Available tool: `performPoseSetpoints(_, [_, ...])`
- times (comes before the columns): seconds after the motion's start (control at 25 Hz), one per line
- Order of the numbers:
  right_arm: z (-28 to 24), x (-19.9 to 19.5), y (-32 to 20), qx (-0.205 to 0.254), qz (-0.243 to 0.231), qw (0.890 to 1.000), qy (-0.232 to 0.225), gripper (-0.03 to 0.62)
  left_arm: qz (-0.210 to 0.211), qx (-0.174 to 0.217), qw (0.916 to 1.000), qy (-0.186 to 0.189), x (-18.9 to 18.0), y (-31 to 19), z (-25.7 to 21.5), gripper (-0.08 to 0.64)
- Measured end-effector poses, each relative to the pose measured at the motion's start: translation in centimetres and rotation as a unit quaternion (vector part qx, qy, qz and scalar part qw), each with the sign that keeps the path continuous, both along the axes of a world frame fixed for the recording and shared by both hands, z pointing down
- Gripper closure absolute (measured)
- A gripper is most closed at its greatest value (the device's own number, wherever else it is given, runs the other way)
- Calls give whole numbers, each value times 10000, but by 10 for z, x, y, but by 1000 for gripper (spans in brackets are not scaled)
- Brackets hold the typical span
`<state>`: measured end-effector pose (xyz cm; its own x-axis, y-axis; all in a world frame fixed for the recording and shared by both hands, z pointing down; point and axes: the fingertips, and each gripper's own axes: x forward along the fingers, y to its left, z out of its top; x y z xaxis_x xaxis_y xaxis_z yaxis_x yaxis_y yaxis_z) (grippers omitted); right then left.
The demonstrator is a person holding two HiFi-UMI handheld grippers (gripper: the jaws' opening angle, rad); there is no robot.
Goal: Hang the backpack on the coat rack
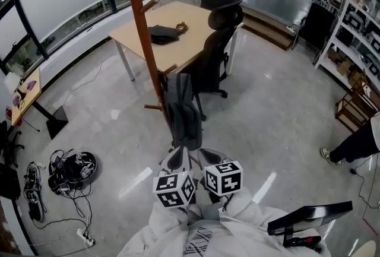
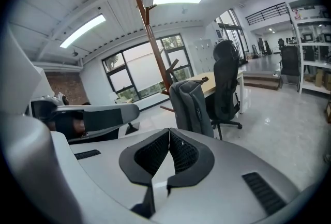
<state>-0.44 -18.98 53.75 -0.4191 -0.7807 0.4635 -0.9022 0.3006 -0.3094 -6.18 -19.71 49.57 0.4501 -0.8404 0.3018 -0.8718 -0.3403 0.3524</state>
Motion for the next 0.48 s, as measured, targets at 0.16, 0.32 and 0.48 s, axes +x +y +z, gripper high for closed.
performPoseSetpoints(0.16, [-5, 10, 6, 43, -51, 10000, 25, 580, -51, -78, 9999, 46, 11, 10, 1, 558])
performPoseSetpoints(0.32, [-8, 16, 12, 134, -94, 9998, 97, 580, -83, -66, 9999, 18, 17, 16, 0, 558])
performPoseSetpoints(0.48, [-14, 16, 14, 283, -184, 9990, 300, 580, -123, 2, 9999, -38, 17, 17, -5, 558])
